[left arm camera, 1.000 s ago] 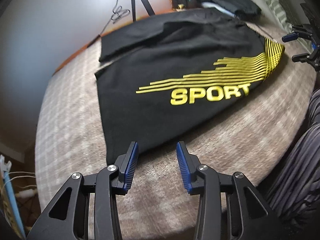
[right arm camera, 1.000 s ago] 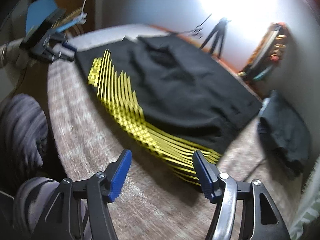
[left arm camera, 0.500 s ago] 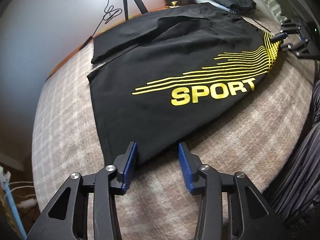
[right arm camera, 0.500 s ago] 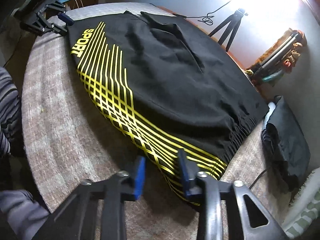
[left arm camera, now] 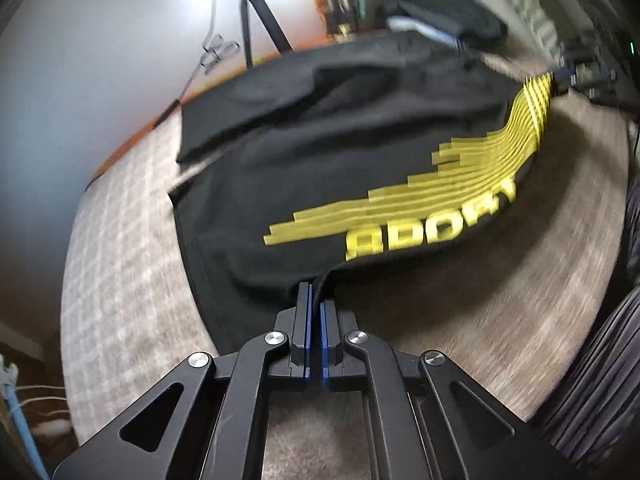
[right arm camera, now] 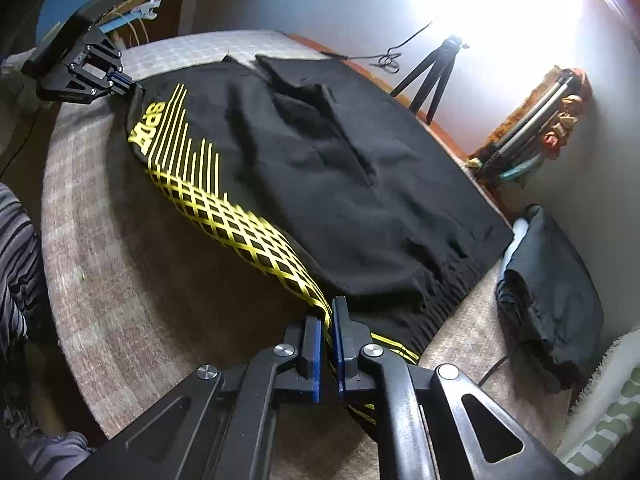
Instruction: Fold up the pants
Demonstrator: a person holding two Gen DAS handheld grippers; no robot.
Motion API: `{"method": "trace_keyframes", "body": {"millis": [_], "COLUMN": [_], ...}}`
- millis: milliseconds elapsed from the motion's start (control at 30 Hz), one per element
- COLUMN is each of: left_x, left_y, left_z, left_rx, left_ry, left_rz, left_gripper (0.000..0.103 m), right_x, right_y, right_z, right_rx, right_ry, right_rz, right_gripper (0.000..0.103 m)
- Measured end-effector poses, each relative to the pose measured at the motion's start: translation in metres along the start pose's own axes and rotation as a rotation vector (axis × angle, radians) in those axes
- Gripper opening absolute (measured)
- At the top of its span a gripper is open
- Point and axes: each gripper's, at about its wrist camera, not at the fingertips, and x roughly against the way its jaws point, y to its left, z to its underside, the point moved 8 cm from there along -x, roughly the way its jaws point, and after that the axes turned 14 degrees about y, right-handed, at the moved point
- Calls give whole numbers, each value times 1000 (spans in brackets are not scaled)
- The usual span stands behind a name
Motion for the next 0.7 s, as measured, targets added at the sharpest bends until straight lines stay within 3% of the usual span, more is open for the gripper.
{"method": "trace_keyframes", "body": {"millis": [367,700], "left_x": [39,37], "left_y": [52,94], "left_z": [-68,-166], "left_rx": [112,109], "left_ry": [-178,-260], "left_rz": [-56,-123], "left_gripper": [2,2], "right_x": [35,30], "right_y": [-51,-129], "right_z": [-36,-95], "right_rx": [-91,-123], "right_ry": [-103,-115], "right_rz": [63,166], "right_gripper": [0,0]}}
